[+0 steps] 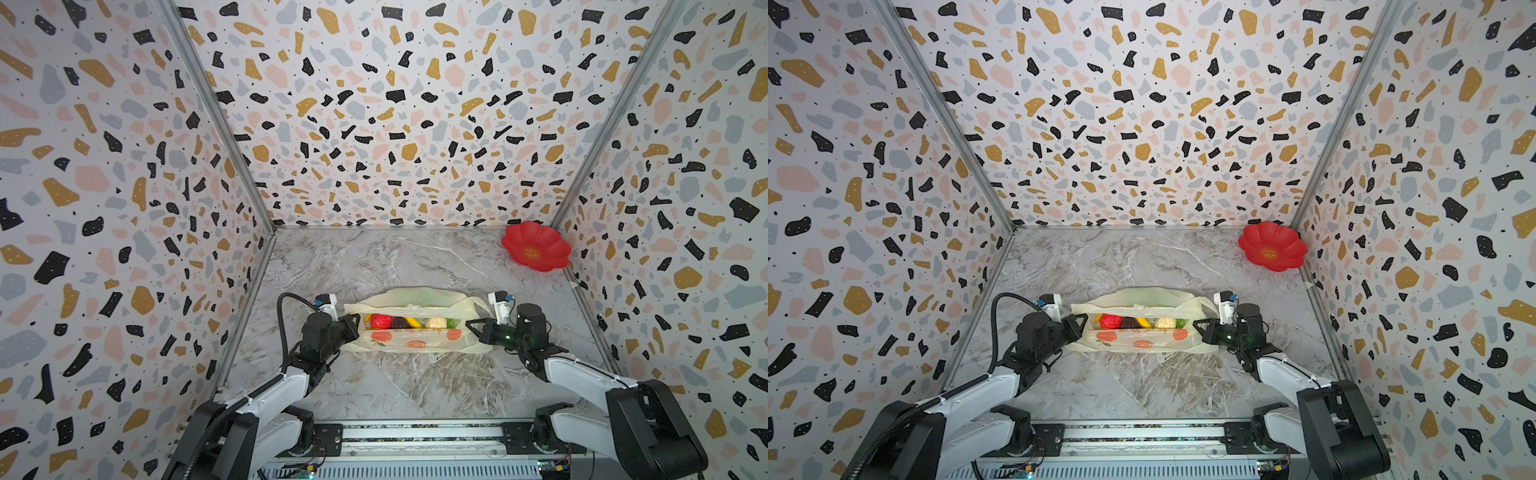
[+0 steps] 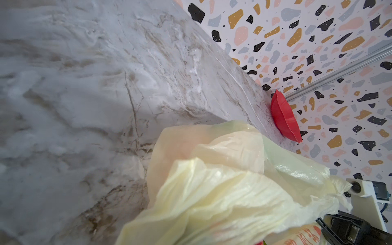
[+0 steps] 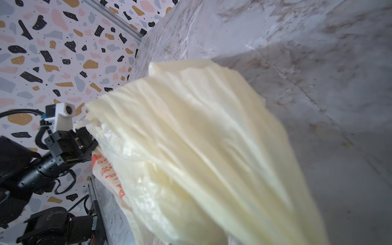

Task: Take fruits out of the plastic bag
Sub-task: Spread open the plastic bag at the center of the table.

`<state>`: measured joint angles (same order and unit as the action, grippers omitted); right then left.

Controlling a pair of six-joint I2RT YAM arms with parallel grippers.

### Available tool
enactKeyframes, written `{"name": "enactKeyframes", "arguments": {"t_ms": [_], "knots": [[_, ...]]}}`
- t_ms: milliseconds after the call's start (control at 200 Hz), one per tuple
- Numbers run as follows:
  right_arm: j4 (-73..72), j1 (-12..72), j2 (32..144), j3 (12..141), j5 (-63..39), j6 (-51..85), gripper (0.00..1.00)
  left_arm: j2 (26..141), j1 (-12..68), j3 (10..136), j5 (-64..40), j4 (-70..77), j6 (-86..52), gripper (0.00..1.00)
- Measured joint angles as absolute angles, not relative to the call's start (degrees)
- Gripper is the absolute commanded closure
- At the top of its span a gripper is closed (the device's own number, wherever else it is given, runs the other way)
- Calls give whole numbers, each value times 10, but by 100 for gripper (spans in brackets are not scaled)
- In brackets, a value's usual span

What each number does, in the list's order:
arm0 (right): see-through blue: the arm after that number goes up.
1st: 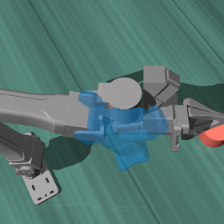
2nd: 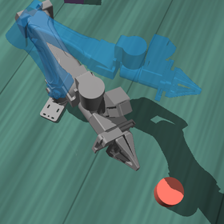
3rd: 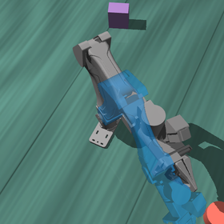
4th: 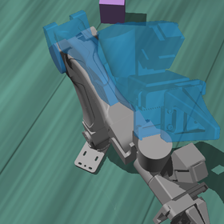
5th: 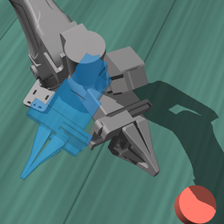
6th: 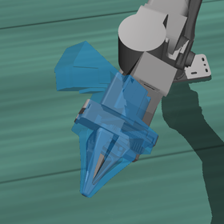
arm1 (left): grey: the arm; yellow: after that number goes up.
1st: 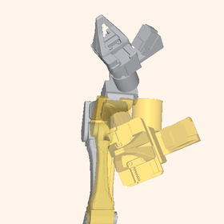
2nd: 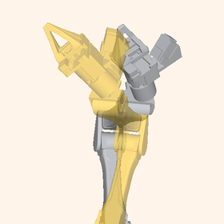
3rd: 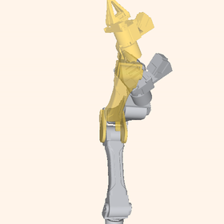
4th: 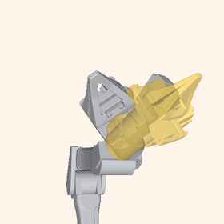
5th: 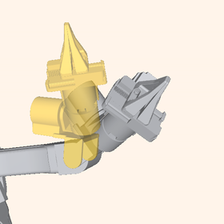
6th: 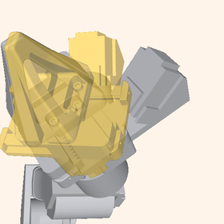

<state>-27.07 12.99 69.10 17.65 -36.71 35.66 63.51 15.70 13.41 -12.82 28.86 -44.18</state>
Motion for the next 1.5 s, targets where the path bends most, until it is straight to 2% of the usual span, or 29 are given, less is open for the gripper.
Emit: {"name": "enactKeyframes", "arguments": {"t_ms": [75, 260, 401, 471, 646, 856, 1152, 1187, 1292, 1352, 1422, 1502], "knots": [[-288, 123, 713, 176, -378, 369, 100, 652, 156, 135, -132, 288, -441, 99], [-261, 169, 722, 203, -346, 357, 100, 652, 227, 196, -66, 180, -385, 57], [-247, 186, 715, 236, -327, 345, 100, 622, 260, 223, -13, 124, -366, 34], [-244, 186, 715, 246, -321, 342, 100, 617, 261, 225, 10, 97, -366, 29], [-238, 196, 716, 247, -306, 339, 100, 630, 269, 225, 29, 40, -373, 24], [-211, 226, 701, 244, -256, 329, 100, 602, 291, 219, 24, 15, -403, 31], [-194, 233, 689, 203, -213, 343, 100, 530, 297, 132, -11, 36, -444, 61], [-190, 233, 692, 202, -213, 344, 93, 529, 297, 126, -15, 41, -445, 66], [-169, 238, 683, 203, -210, 339, 57, 530, 300, 123, -29, 56, -446, 76], [-136, 251, 663, 211, -194, 328, 41, 530, 304, 123, -32, 64, -444, 80], [-93, 284, 631, 232, -165, 311, 29, 529, 312, 123, -32, 69, -439, 83], [-49, 326, 600, 266, -119, 294, 21, 525, 323, 124, -28, 69, -430, 85]]}}
